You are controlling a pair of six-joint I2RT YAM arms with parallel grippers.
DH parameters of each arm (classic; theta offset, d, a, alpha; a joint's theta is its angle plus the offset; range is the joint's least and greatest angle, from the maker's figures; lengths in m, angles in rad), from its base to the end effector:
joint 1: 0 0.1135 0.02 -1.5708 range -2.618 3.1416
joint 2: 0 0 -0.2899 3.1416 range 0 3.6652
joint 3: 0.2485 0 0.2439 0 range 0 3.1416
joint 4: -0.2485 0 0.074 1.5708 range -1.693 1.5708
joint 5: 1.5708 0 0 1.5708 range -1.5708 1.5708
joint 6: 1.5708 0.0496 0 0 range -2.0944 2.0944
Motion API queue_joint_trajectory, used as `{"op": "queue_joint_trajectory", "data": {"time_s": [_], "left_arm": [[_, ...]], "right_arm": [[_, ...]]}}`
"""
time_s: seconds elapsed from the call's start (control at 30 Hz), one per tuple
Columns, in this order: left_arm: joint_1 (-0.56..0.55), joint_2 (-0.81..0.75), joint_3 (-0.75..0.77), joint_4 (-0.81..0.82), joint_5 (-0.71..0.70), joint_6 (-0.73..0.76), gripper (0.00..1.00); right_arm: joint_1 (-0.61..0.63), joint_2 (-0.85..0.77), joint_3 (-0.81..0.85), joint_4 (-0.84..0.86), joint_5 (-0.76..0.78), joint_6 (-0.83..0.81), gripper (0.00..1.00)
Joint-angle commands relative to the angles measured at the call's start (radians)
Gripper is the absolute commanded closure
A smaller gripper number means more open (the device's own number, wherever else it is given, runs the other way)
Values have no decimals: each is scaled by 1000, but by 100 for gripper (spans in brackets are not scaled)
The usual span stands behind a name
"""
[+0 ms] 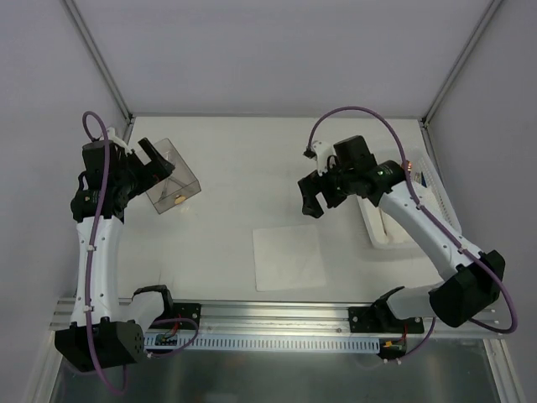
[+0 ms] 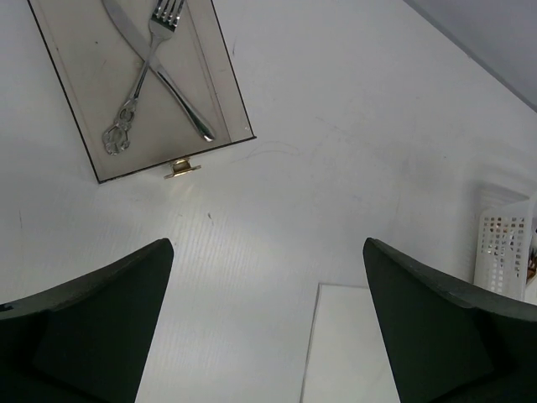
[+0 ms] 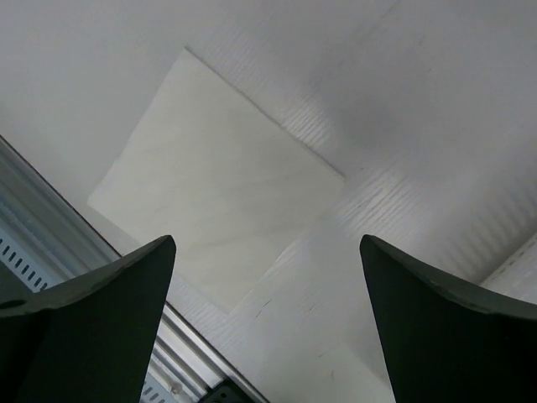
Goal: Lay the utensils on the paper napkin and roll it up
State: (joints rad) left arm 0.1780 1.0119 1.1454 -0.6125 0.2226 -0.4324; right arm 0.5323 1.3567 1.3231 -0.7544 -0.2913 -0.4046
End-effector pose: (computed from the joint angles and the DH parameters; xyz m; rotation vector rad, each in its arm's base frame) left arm 0.2000 0.0248 0.3938 -0.4842 2.0013 -0.3861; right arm 0.2361 0.1556 0.3626 -1.1873 2.0314 0.4057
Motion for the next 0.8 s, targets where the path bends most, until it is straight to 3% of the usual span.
{"op": "queue_joint_trajectory", "data": {"time_s": [0.0,0.23,0.4,0.53,0.77], "left_arm": [[5,-9,-4,-15,-43,-19,1],[6,2,-42,-36,-80,-57,1],[5,-15,-88,-36,-95,-77,1],[5,-71,-127,-41,-107,-108,1],[6,-211,-205,-58,-154,-120,1]], "right_arm": [[46,-13,-76,10,72,101,4],[205,-25,-249,124,268,274,18],[284,-7,-331,181,274,395,25],[371,88,-274,190,322,454,25],[382,338,-171,159,261,526,27]]}}
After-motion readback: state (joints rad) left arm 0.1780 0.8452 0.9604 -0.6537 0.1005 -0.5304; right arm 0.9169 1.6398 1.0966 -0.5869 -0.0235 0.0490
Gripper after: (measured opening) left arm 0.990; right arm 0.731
